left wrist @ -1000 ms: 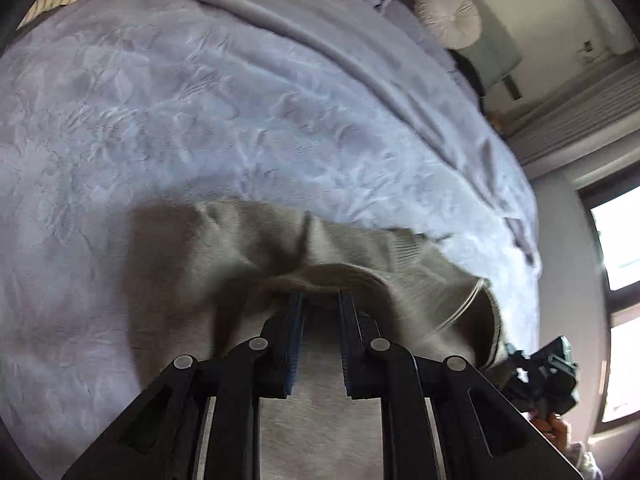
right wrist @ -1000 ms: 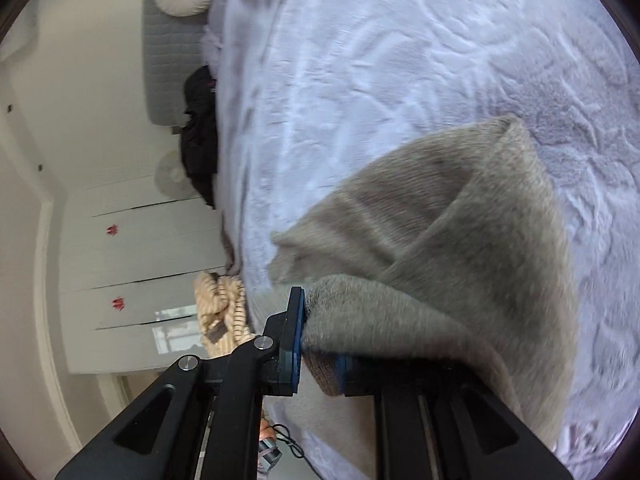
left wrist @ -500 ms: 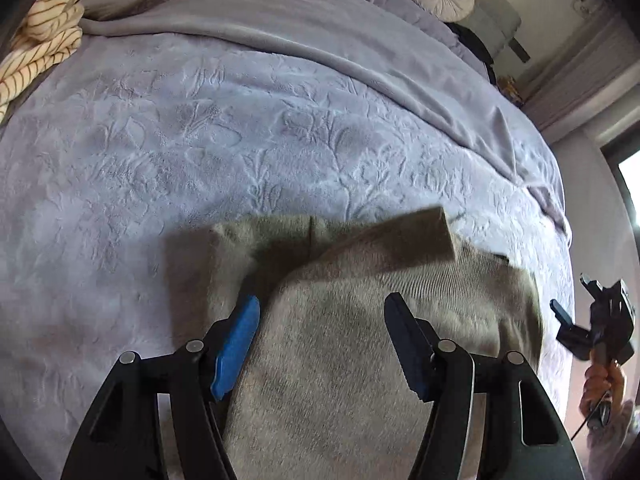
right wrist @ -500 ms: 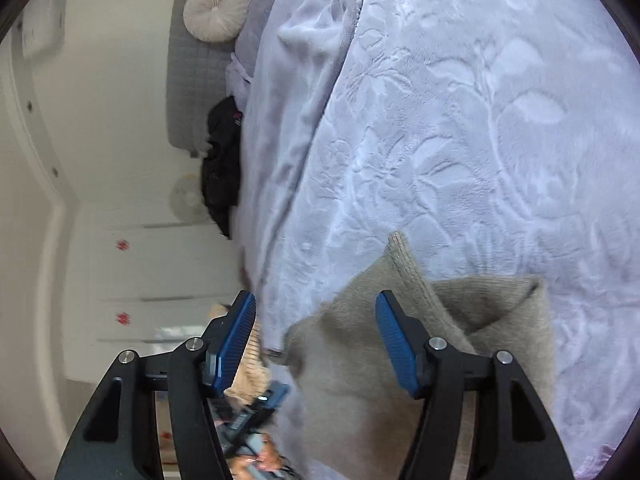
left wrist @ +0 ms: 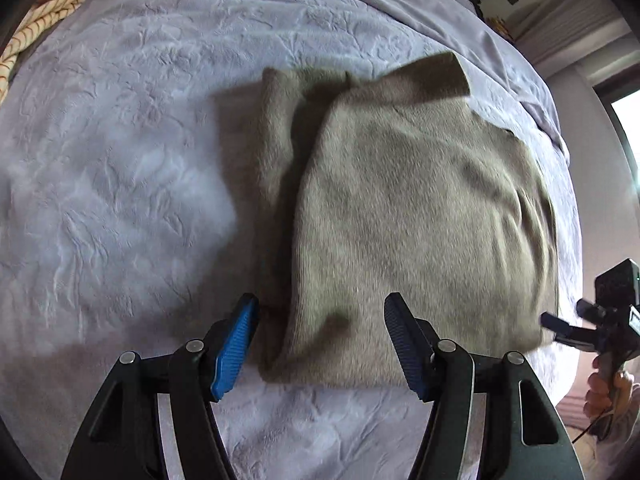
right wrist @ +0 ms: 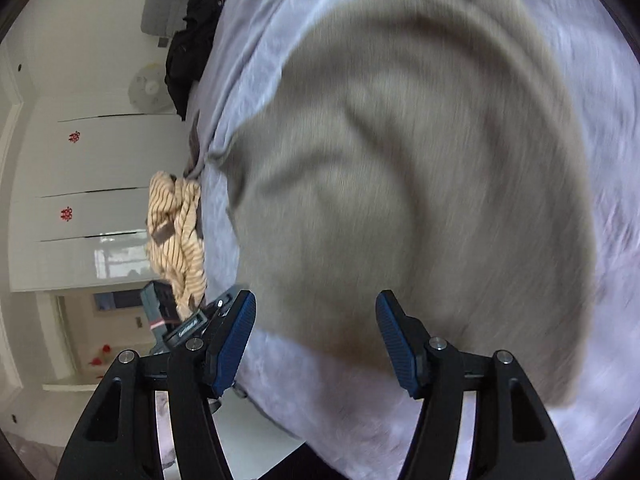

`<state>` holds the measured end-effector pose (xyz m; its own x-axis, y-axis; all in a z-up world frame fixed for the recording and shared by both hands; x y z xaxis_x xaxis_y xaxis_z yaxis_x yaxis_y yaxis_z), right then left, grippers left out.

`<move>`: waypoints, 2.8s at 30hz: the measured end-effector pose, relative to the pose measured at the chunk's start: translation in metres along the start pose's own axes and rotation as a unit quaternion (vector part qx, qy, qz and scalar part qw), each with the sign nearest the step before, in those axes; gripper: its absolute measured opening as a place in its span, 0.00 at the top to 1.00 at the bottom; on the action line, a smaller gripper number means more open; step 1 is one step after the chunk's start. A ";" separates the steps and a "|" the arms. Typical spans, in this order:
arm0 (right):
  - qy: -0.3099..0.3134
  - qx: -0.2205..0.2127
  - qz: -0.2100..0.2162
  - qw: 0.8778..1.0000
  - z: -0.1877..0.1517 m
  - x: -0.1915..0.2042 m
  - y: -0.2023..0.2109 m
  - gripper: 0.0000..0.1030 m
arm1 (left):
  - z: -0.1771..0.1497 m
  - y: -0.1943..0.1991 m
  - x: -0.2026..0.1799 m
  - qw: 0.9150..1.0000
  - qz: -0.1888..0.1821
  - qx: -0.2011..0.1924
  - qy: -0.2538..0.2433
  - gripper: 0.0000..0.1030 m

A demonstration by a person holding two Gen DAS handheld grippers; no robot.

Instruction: Fold small clothes

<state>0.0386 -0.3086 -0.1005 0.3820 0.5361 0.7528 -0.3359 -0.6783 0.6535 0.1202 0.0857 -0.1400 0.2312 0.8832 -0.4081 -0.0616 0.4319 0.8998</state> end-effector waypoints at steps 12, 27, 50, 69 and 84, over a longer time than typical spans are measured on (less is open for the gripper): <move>-0.087 -0.016 0.033 0.996 -0.085 0.012 -0.076 0.35 | -0.001 0.001 -0.006 0.990 -0.104 0.047 -0.088 0.37; -0.080 -0.066 -0.004 0.995 -0.079 0.033 -0.071 0.92 | -0.025 0.017 0.013 0.985 -0.128 0.055 -0.102 0.94; 0.003 -0.097 -0.187 0.977 -0.055 0.024 0.021 0.53 | -0.007 0.030 -0.019 0.996 -0.003 -0.007 -0.089 0.36; -0.080 -0.125 -0.231 0.962 -0.036 -0.056 0.059 0.85 | -0.014 -0.010 0.020 0.995 0.094 0.024 0.002 0.29; -0.065 -0.091 -0.218 0.970 -0.074 -0.002 0.031 0.60 | -0.047 0.034 0.030 0.994 0.101 0.032 0.002 0.29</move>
<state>-0.0363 -0.2933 -0.0755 0.6238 0.6752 0.3936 -0.2604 -0.2953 0.9193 0.0794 0.1358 -0.1288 0.2169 0.9513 -0.2191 -0.0439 0.2337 0.9713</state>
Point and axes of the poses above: each gripper's, at about its wrist camera, not at the fingertips, and y roughly against the way its jaws point, x to its left, z to its top, the point moved 2 cm from there along -y, roughly the way its jaws point, and after that the axes turned 2 degrees about -z, right-handed, at the moved point
